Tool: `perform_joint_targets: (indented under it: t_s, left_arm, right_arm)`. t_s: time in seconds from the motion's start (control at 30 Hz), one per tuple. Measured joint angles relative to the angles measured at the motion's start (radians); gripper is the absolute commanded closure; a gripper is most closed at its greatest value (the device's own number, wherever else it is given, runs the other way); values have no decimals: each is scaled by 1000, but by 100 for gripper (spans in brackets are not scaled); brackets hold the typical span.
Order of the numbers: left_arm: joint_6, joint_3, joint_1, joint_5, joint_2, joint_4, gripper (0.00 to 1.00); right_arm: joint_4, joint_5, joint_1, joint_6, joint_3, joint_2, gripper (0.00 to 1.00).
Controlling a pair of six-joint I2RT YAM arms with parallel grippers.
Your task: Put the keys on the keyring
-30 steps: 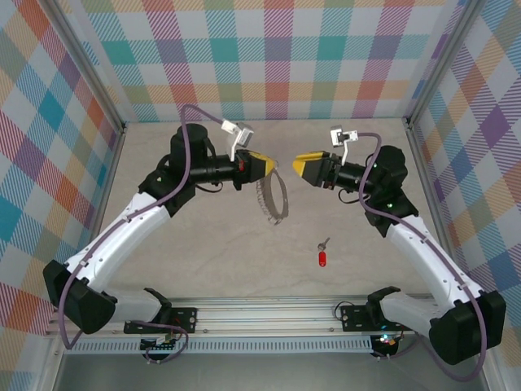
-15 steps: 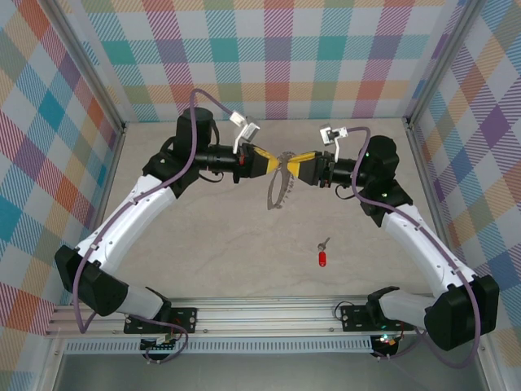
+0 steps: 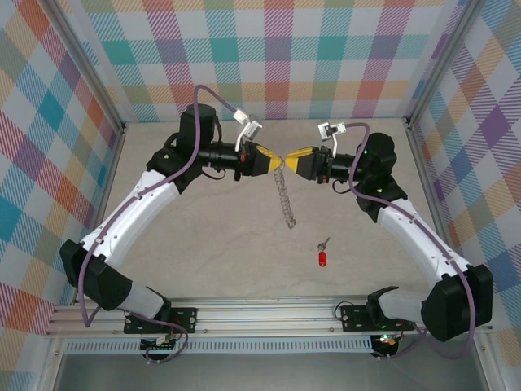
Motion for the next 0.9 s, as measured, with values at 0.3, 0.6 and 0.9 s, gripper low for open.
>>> perform_joint_targets:
  t_s: [0.3,0.6,0.9]
  left_arm:
    - [-36,0,0,-1,0,53,100]
    - [-106,-35,0,-27,0,151,100]
    - [-155,-63,0,-36,0,218,100]
  right_arm:
    - [103,0,0,68,-14,15,72]
    - [185,2,0,117,-78,15,74]
    - [303,28,0,189,-101,26,75]
